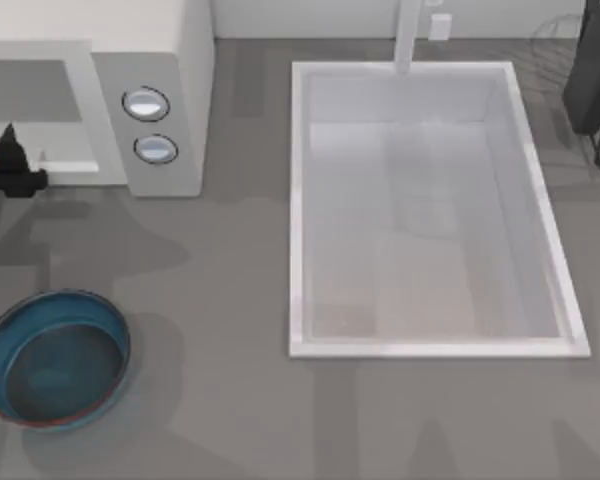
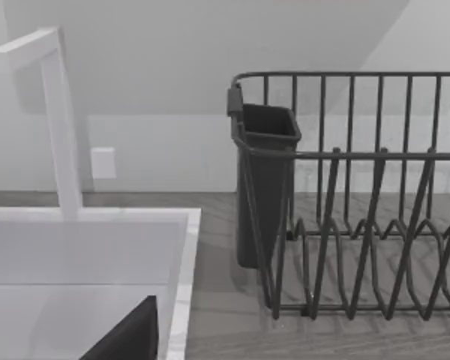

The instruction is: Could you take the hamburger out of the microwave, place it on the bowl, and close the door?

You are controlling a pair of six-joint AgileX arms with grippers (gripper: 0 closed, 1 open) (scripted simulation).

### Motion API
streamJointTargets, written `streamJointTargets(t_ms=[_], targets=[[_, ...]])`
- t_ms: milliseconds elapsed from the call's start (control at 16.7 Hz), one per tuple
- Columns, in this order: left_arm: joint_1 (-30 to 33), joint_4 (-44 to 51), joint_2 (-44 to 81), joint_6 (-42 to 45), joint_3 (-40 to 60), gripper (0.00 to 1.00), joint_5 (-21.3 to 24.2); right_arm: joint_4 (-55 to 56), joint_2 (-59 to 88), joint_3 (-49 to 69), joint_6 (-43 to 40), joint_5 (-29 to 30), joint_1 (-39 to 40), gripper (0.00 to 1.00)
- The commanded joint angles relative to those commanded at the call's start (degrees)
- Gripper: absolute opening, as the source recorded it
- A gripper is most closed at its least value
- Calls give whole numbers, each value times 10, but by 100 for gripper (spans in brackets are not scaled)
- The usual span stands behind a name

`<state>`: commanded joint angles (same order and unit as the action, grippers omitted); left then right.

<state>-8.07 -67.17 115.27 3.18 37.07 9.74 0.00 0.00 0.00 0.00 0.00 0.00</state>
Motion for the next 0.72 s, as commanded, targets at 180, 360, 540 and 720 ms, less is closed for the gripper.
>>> streamJointTargets(t_ms=[180, 360, 540, 720], targets=[[0, 79, -77, 0, 1, 0, -1, 0, 0, 0, 0, 0, 0, 100], [-1, 110, -108, 1, 2, 0, -1, 0, 0, 0, 0, 0, 0, 100], [0, 108, -106, 1, 1, 0, -1, 0, 0, 0, 0, 0, 0, 100], [4, 123, -106, -13, 7, 0, -6, 0, 0, 0, 0, 0, 0, 100]])
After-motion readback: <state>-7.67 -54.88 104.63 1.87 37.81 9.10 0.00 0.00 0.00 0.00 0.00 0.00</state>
